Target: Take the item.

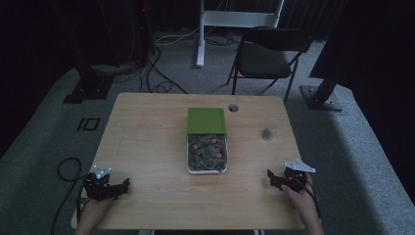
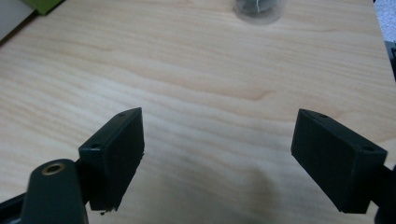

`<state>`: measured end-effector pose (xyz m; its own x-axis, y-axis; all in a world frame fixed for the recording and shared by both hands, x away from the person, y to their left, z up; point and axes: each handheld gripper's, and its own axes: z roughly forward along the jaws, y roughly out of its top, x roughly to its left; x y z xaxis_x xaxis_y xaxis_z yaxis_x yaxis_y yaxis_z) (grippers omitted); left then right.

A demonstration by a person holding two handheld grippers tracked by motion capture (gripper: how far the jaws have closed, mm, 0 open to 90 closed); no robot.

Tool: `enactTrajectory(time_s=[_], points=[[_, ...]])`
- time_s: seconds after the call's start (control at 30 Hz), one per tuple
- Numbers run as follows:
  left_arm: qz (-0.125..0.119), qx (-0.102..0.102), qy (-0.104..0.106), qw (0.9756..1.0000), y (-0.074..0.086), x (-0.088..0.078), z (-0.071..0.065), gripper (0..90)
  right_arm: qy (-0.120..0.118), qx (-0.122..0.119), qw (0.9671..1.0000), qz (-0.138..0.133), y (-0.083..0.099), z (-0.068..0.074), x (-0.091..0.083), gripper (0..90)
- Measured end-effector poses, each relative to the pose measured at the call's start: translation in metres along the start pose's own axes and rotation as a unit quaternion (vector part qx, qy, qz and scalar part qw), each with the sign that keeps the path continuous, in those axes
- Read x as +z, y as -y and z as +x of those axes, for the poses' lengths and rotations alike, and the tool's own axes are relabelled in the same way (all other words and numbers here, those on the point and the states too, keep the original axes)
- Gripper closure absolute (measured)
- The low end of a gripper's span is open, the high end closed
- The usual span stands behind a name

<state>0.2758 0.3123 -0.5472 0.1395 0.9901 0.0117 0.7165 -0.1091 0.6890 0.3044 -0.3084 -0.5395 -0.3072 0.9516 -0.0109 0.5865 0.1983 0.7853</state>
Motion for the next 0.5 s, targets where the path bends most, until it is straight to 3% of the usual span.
enactTrajectory(time_s=[0.1,0.37,0.5], points=[[0.0,0.0,0.0,1.0,0.0,0.0,0.0,1.7,0.003,0.002,1.0,0.002,0.004,0.0,-0.003,16.6],[0.0,0.0,0.0,1.0,0.0,0.0,0.0,1.7,-0.003,-0.018,0.9992,0.036,0.021,0.005,-0.007,13.6],[0.0,0.0,0.0,1.0,0.0,0.0,0.0,1.6,-0.002,-0.018,0.9992,0.036,0.023,0.007,-0.01,13.3]])
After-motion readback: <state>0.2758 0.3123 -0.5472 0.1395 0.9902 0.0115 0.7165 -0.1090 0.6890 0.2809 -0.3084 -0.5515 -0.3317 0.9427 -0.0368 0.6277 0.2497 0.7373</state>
